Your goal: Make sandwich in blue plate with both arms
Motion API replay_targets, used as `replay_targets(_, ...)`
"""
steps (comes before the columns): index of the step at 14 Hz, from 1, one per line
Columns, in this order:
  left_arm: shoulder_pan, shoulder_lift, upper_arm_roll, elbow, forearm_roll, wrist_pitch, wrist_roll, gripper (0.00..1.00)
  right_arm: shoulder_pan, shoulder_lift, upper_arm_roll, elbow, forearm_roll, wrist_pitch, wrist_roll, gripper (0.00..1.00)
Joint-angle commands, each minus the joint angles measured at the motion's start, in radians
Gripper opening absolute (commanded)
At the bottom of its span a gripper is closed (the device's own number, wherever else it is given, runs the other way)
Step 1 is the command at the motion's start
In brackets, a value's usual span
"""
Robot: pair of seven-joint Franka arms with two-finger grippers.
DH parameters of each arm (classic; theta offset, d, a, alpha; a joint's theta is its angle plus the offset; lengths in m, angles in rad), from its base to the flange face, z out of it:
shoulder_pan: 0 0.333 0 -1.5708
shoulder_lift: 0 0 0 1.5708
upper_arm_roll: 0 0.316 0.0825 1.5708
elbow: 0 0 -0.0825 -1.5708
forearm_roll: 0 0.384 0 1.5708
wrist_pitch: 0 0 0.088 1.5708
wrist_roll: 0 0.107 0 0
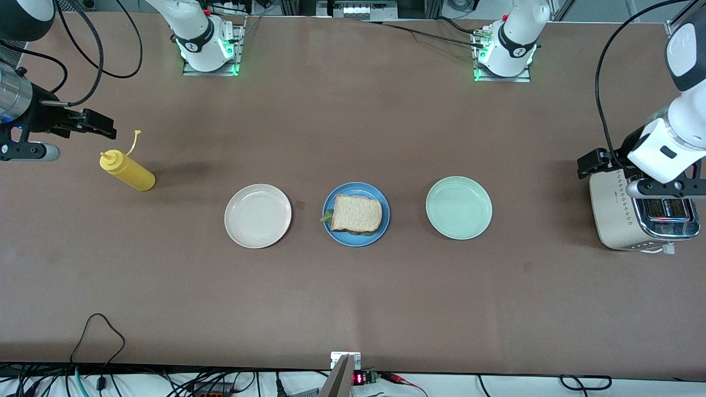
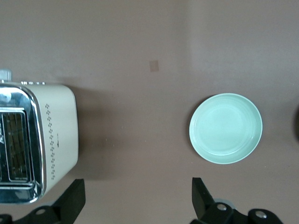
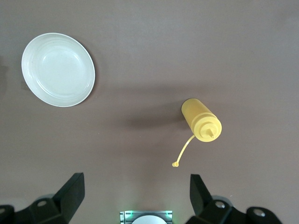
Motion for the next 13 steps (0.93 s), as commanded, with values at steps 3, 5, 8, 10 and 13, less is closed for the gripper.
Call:
replay_targets(3,0.016,-0.076,-0.016,-0.086,-0.003,0.025,-0.004,1.0,0.002,-0.024,0.001,-0.024,-0.007,-0.003,-0.007,1.0)
replay_targets(5,0.018,-0.091,-0.016,-0.115,-0.004,0.02,-0.001,1.0,0.0,-0.024,-0.001,-0.024,-0.007,-0.003,-0.009,1.0)
replay_targets(8,0.018,-0.123,-0.016,-0.158,-0.004,0.028,-0.002,1.0,-0.001,-0.024,-0.001,-0.024,-0.005,-0.003,-0.009,1.0)
replay_targets(10,0.018,-0.123,-0.016,-0.155,-0.004,0.028,-0.002,1.0,-0.001,-0.024,-0.001,-0.024,-0.004,-0.003,-0.009,1.0)
replay_targets(13,0.016,-0.12,-0.016,-0.149,-0.004,0.028,-0.001,1.0,-0.001,-0.021,-0.001,-0.019,-0.004,-0.003,-0.009,1.0)
